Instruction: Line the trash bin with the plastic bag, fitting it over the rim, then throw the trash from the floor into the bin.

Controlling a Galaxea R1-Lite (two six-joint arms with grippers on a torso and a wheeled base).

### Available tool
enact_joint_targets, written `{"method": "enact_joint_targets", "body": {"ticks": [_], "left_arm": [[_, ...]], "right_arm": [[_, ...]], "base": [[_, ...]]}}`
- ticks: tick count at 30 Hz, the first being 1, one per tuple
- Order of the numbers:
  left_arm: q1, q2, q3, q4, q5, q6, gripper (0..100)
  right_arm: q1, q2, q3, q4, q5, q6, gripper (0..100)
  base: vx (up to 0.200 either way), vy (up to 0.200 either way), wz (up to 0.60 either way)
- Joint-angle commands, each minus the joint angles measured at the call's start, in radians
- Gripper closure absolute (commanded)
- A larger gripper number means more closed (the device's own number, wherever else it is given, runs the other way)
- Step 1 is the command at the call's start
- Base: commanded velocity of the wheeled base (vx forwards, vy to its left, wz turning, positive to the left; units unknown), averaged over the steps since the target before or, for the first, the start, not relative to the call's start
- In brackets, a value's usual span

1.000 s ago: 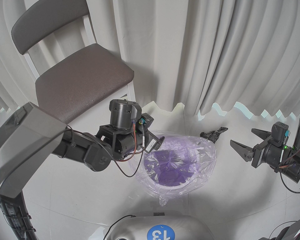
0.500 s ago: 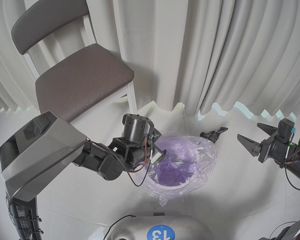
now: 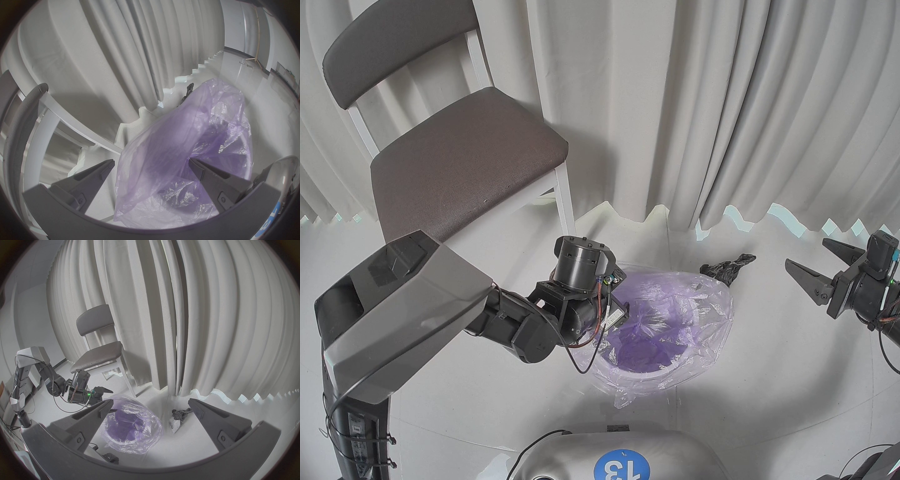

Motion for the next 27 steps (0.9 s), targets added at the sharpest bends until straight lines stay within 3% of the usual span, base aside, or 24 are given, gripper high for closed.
{"method": "enact_joint_targets", "body": {"ticks": [1, 20, 21, 27], "left_arm": [[0.002, 0.017, -0.021, -0.001, 0.006, 0.011, 0], [0.004, 0.069, -0.091, 0.003, 0.061, 0.023, 0], [0.004, 0.069, -0.091, 0.003, 0.061, 0.023, 100], [-0.001, 0.084, -0.140, 0.009, 0.076, 0.014, 100]], "right_arm": [[0.002, 0.014, -0.001, 0.000, 0.001, -0.003, 0], [0.071, 0.075, 0.008, -0.018, 0.001, 0.011, 0], [0.071, 0.075, 0.008, -0.018, 0.001, 0.011, 0], [0.068, 0.078, 0.005, -0.020, 0.003, 0.011, 0]], "base": [[0.000, 0.000, 0.00], [0.000, 0.000, 0.00], [0.000, 0.000, 0.00], [0.000, 0.000, 0.00]]}}
